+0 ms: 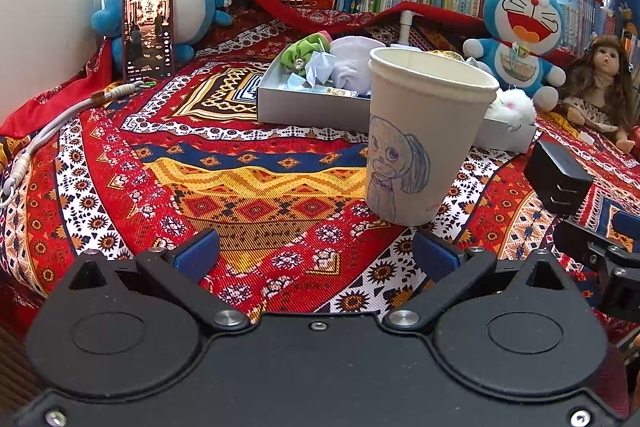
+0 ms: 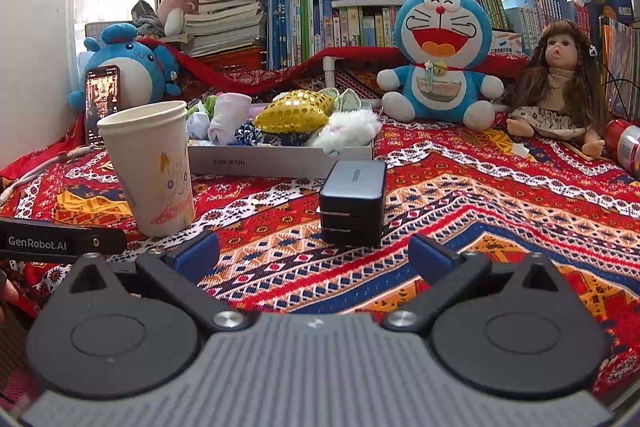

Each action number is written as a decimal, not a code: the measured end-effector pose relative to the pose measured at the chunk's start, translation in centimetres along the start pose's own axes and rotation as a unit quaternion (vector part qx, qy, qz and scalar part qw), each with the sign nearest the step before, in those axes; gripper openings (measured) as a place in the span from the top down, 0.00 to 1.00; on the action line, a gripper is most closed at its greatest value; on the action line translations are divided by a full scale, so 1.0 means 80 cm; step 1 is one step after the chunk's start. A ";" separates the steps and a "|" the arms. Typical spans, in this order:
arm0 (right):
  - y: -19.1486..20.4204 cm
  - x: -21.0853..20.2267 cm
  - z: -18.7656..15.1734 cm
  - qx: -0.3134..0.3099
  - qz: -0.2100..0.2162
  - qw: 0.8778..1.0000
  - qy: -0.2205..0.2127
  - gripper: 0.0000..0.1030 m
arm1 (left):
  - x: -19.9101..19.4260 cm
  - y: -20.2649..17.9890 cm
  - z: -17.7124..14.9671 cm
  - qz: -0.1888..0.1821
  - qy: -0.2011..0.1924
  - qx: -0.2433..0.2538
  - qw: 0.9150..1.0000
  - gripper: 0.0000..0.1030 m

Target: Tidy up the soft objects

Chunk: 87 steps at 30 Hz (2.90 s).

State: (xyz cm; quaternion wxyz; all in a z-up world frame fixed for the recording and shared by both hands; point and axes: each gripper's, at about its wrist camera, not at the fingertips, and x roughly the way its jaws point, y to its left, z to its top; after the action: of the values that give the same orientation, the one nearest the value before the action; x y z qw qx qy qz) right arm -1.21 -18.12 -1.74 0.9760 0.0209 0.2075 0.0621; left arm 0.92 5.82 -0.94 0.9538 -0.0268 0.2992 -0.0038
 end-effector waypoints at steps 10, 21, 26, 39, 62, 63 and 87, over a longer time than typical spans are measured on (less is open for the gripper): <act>0.000 0.009 -0.007 0.004 -0.012 1.000 0.022 0.00 | 0.003 -0.006 -0.005 0.012 -0.001 0.012 1.000 0.00; 0.005 0.014 -0.011 -0.007 -0.027 0.999 0.028 0.00 | 0.005 -0.006 -0.007 0.019 -0.003 0.016 1.000 0.00; 0.005 0.017 -0.011 0.002 -0.046 0.999 0.023 0.00 | 0.006 -0.009 -0.008 0.029 -0.006 0.014 0.999 0.00; 0.008 0.023 -0.016 -0.014 -0.062 0.998 0.014 0.00 | 0.010 -0.011 -0.007 0.038 -0.004 0.010 0.999 0.00; 0.008 0.025 -0.014 -0.020 -0.059 0.998 0.026 0.00 | 0.010 -0.013 -0.007 0.039 -0.004 0.010 0.999 0.00; 0.008 0.025 -0.014 -0.020 -0.059 0.998 0.026 0.00 | 0.010 -0.012 -0.007 0.039 -0.003 0.010 0.999 0.00; 0.009 0.025 -0.013 -0.021 -0.058 0.998 0.027 0.00 | 0.010 -0.012 -0.007 0.039 -0.004 0.010 0.999 0.00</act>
State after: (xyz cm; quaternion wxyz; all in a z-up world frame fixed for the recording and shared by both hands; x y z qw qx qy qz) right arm 0.09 -17.14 -3.47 0.9722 -0.0136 0.2336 0.0100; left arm 1.25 4.79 -1.80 0.9545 -0.0053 0.2965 0.0304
